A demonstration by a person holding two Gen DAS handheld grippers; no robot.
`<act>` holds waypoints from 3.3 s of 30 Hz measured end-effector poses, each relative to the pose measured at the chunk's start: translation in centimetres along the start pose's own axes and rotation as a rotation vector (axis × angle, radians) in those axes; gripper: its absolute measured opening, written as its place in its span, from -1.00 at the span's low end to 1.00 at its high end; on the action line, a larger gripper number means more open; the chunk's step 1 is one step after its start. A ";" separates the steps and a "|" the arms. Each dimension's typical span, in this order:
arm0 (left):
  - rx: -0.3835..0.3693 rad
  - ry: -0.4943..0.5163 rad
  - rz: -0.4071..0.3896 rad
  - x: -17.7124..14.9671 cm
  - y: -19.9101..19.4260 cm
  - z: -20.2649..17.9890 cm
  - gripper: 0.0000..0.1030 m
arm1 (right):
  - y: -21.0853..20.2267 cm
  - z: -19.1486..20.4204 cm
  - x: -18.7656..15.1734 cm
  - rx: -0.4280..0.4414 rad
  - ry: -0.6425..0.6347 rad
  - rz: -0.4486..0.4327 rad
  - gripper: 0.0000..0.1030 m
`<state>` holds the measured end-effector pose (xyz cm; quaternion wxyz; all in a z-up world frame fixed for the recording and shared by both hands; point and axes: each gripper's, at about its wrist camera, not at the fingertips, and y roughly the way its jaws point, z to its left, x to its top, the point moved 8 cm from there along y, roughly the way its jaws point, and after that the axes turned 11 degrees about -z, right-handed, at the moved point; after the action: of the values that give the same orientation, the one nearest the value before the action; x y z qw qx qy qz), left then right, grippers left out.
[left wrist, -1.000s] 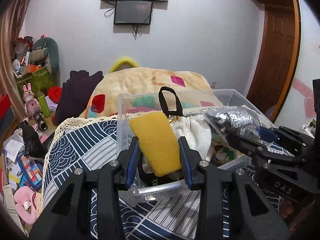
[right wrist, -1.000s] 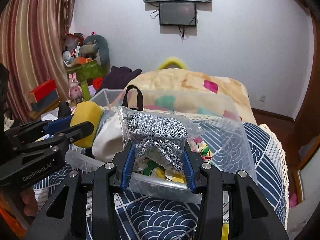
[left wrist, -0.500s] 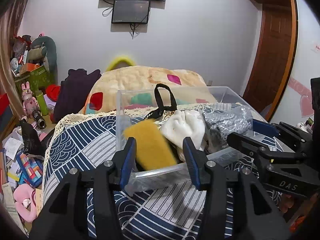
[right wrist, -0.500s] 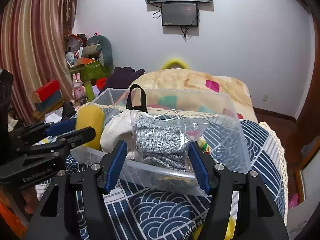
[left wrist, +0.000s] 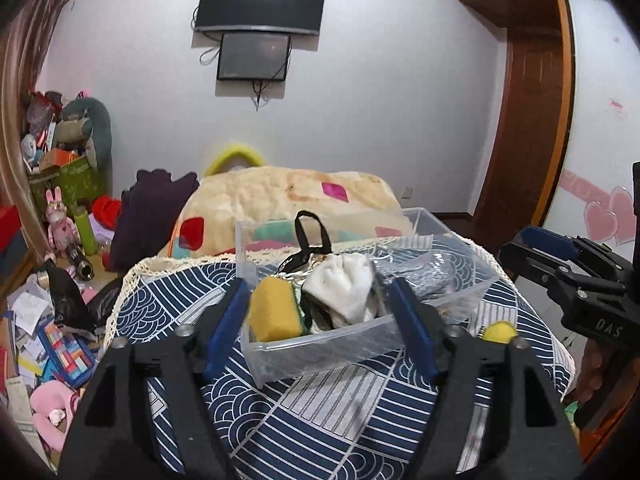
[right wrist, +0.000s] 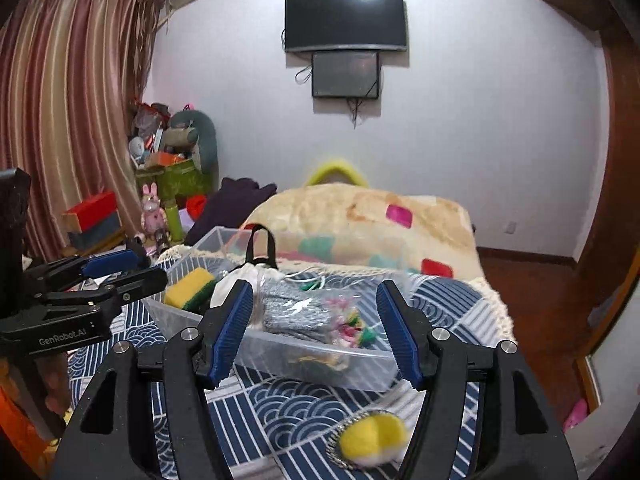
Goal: Organize soft objects
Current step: 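Grasp the yellow felt ball with the right tool while the left tool grasps the beaded bracelet, then carry the bracelet with the left tool into the box while the right tool drops the ball in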
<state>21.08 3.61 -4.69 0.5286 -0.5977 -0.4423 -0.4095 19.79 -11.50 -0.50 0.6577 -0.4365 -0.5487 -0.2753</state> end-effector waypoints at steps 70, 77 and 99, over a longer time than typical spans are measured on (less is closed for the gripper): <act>-0.292 0.070 0.382 -10.5 6.9 -15.4 -0.45 | -5.6 -8.6 -10.0 -0.158 0.130 0.129 -0.17; -0.276 0.088 0.349 -10.7 7.0 -16.0 -0.88 | -5.5 -8.4 -10.0 -0.147 0.128 0.129 -0.16; -0.131 -0.008 0.037 -1.1 0.8 -6.2 -0.89 | -4.1 -4.5 -5.2 -0.107 0.030 0.077 -0.17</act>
<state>21.44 -2.68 -5.35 0.4939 -0.6408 -0.4055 -0.4254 17.17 -17.95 -4.46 0.6514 -0.4878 -0.5062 -0.2853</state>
